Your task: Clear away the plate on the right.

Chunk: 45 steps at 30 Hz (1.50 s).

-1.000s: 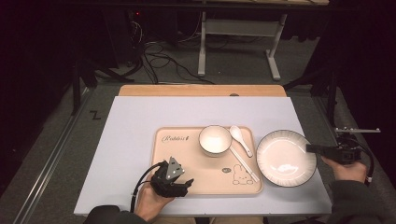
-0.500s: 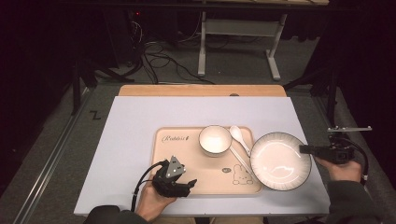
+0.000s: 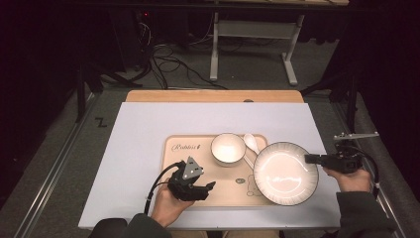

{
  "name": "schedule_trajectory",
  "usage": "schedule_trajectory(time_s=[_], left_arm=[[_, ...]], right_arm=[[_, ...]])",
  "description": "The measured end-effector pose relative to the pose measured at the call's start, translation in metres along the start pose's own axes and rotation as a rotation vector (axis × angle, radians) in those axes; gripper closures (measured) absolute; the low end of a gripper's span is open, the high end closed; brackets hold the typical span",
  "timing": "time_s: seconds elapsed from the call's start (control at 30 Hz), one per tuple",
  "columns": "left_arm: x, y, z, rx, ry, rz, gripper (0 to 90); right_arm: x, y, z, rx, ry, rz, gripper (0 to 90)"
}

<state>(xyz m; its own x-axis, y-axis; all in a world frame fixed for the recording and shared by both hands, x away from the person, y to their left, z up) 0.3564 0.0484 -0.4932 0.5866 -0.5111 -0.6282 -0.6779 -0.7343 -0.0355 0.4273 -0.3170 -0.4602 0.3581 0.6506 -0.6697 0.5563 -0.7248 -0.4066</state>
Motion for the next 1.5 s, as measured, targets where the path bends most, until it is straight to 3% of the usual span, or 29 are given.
schedule_trajectory(time_s=[0.33,0.5,1.0,1.23,1.37,1.5], left_arm=[[0.010,0.014,-0.030,-0.008,0.019,0.061,38.0],[0.015,0.018,-0.040,-0.007,0.018,0.070,38.2],[0.017,0.009,-0.042,-0.049,0.016,0.060,47.7],[0.018,-0.001,-0.040,-0.071,-0.008,0.046,59.1],[0.016,-0.009,-0.039,-0.109,-0.007,0.058,66.5],[0.015,-0.011,-0.038,-0.105,-0.006,0.064,73.0]], right_arm=[[0.015,-0.021,-0.005,-0.033,0.012,-0.048,86.8],[0.027,-0.035,-0.009,-0.060,-0.005,-0.073,86.8],[0.056,-0.071,-0.025,-0.123,-0.005,-0.143,86.7],[0.070,-0.084,-0.031,-0.138,-0.008,-0.179,86.6],[0.074,-0.088,-0.032,-0.137,-0.010,-0.190,86.6],[0.076,-0.093,-0.033,-0.153,-0.005,-0.193,86.3]])
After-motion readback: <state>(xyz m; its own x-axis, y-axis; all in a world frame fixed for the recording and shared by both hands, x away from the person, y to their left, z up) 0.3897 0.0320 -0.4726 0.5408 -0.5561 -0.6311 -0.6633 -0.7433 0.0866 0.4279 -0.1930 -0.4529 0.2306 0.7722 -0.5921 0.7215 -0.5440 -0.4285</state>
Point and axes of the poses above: each handheld gripper's, and its own axes: x roughly forward along the jaws, z roughly out of its underside, y roughly to its right, the point moved 7 cm from there along x, roughly forward along the jaws, and after that the axes turned 6 degrees about -z, right-handed, at the moved point
